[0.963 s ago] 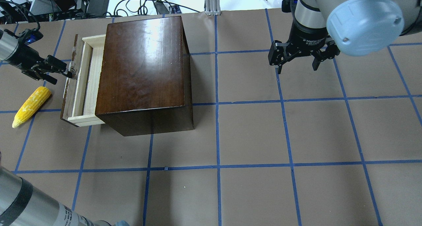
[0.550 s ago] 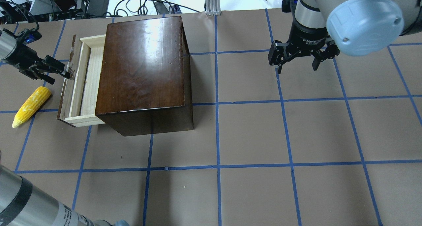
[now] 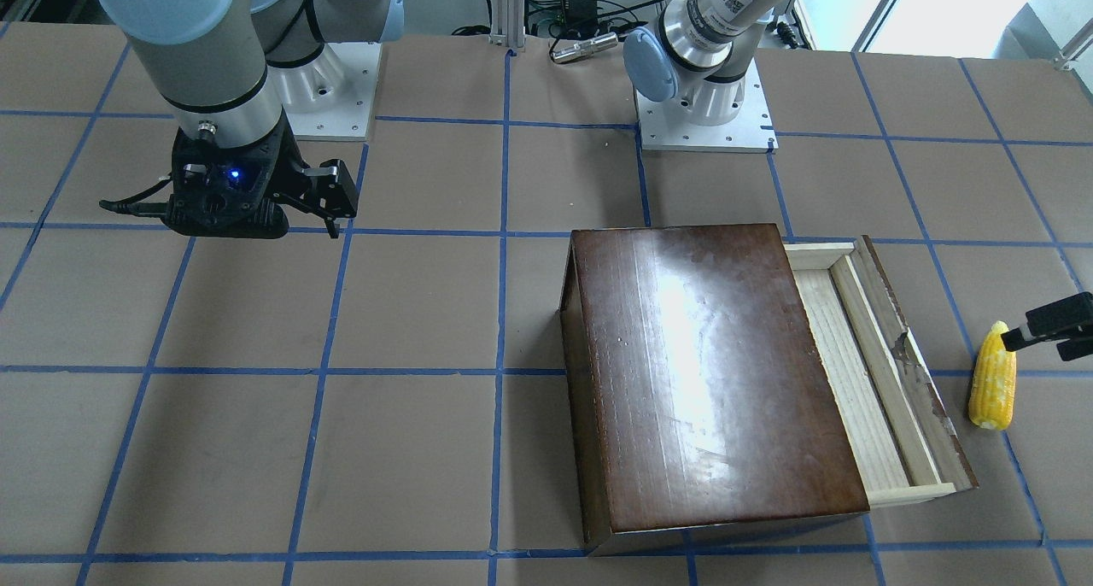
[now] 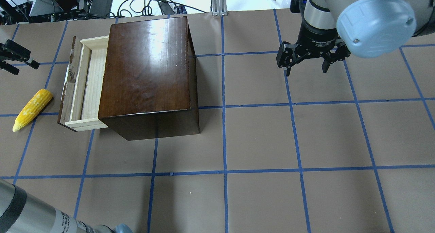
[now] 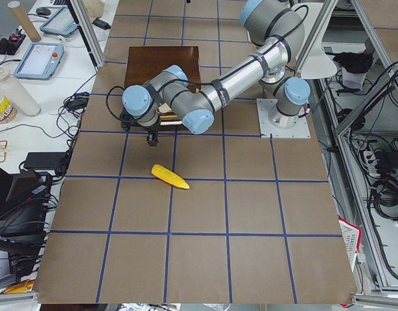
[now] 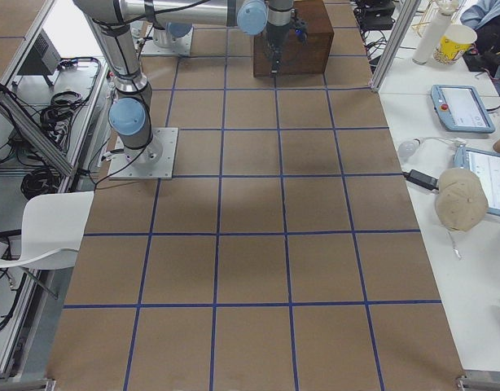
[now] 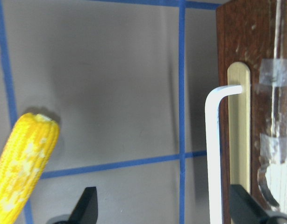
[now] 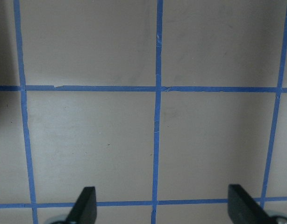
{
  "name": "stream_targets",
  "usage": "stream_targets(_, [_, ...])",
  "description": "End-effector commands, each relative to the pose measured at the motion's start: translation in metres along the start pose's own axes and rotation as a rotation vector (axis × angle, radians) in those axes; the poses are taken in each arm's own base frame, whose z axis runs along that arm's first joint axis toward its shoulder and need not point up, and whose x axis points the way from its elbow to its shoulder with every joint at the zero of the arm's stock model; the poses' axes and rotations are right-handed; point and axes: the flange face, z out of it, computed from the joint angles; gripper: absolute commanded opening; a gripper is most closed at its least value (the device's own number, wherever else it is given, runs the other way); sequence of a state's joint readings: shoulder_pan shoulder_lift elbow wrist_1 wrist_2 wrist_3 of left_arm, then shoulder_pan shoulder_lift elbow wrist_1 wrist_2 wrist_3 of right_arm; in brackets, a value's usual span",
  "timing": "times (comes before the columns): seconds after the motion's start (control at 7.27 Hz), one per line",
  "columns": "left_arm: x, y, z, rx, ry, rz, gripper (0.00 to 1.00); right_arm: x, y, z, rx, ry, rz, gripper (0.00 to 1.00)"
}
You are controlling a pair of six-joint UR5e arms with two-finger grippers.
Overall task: Open drawer and put corn inside
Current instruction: 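Release the handle and move the left gripper toward the corn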
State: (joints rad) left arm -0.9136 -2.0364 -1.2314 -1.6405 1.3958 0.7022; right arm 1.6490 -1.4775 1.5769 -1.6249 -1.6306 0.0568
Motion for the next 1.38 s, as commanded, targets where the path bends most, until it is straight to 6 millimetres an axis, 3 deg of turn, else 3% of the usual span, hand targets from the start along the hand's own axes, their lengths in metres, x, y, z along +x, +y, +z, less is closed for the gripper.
stream_targets(0.0, [-0.033,0.018,-0.023,-0.039,-0.08,0.095,1.0,0.0,0.0,0.0,-0.001,0.0,0.0,1.0])
stream_targets(0.28, [-0.071,0.03,-0.022,-0.059,-0.158,0.255,1.0,0.0,0.0,0.0,0.001,0.001,0.0,1.0])
stream_targets(0.41, [-0.079,0.03,-0.01,-0.06,-0.158,0.309,1.0,0.0,0.0,-0.001,0.001,0.0,0.0,1.0])
stream_targets(0.83, [-0.088,0.044,0.041,-0.054,-0.284,0.366,1.0,0.0,0.0,0.0,0.001,0.0,0.0,1.0])
stream_targets(1.24, [-0.089,0.05,0.086,-0.069,-0.255,0.436,1.0,0.0,0.0,0.0,-0.001,0.0,0.0,1.0])
